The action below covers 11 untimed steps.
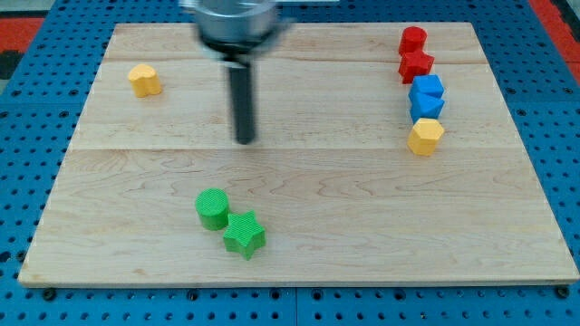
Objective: Slide the yellow heart close to the yellow hexagon
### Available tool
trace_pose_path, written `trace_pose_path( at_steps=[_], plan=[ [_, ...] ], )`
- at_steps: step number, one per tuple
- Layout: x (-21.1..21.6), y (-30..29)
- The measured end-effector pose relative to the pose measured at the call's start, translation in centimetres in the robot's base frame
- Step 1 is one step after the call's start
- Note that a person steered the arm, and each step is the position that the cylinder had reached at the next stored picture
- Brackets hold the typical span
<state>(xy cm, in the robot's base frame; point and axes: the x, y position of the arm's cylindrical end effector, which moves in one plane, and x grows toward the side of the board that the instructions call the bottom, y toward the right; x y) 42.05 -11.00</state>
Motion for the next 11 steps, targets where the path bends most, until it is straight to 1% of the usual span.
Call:
trace_pose_path(
  at_steps=[1,2,3,4,5,6,7,8,9,10,11],
  plan=[
    [-2.8,-13.7],
    [-8.1,-19.5],
    [-10.5,-14.8],
    [-7.4,-5.8],
    [-6.2,-2.6],
    [-9.8,-6.6],
    [-9.4,-0.1],
    [-1.9,8.2],
    [0.1,13.0],
    [-1.0,7.0],
    [-3.0,13.0]
  ],
)
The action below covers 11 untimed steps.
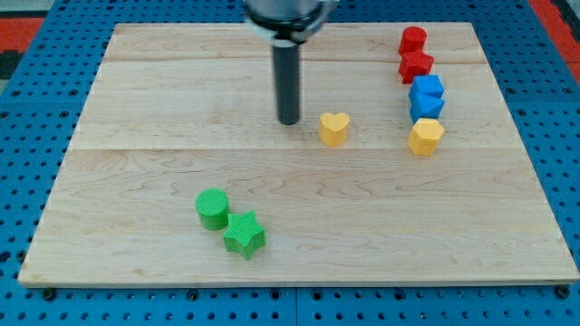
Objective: Slide the yellow heart close to the yellow hexagon
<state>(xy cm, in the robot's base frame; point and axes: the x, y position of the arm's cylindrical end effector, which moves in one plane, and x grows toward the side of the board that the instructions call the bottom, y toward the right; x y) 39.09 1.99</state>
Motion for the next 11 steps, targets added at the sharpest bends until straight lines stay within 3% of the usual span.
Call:
trace_pose_path(
  at_steps=[2,3,4,5,10,11],
  plan=[
    [6.8,8.9],
    [7.4,7.4],
    [9.4,1.5],
    [12.4,5.2],
    [9.4,11.2],
    [9.5,10.2]
  ],
)
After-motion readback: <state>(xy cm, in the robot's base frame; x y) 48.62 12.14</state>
